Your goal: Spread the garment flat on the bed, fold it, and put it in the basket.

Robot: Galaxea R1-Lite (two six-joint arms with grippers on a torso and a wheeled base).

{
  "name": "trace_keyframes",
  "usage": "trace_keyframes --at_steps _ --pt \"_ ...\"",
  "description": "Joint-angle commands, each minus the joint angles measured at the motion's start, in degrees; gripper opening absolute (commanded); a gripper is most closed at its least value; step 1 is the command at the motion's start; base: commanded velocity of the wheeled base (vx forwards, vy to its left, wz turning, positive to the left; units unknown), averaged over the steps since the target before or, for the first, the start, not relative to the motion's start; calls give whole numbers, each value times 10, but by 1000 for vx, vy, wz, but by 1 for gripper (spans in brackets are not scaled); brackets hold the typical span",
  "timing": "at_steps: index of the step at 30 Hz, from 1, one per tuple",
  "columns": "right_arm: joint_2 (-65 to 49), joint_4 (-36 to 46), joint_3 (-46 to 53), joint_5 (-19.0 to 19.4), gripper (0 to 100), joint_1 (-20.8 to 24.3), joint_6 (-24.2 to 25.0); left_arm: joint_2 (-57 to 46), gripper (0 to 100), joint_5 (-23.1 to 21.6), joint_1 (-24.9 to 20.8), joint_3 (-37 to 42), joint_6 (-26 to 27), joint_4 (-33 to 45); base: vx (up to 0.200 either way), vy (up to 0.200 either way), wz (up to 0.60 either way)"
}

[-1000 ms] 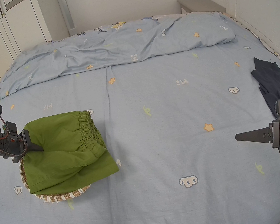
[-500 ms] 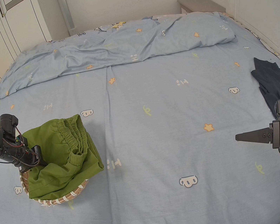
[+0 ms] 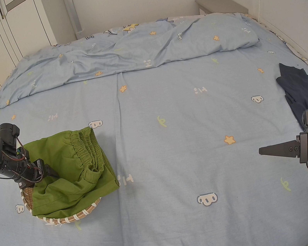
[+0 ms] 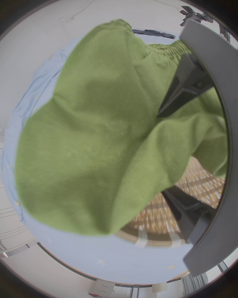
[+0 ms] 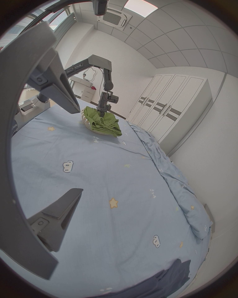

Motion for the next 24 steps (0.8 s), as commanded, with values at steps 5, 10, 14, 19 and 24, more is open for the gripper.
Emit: trace_keyframes --at_steps 5,10,14,19,24 --pt "-1 0 -1 0 100 0 0 -102 100 24 -1 23 0 -1 0 0 0" --pt "-2 -1 -1 0 100 -1 0 -148 100 64 -6 29 1 -2 0 0 0" --pt "-59 2 2 -18 100 -1 -4 -244 100 94 -40 60 -4 -9 0 0 0" --pt "-139 12 28 -26 100 -10 -52 -385 100 115 -101 140 -16 -29 0 0 0" --pt "-302 14 166 -31 100 -24 -88 -606 100 195 -160 320 -28 -92 0 0 0"
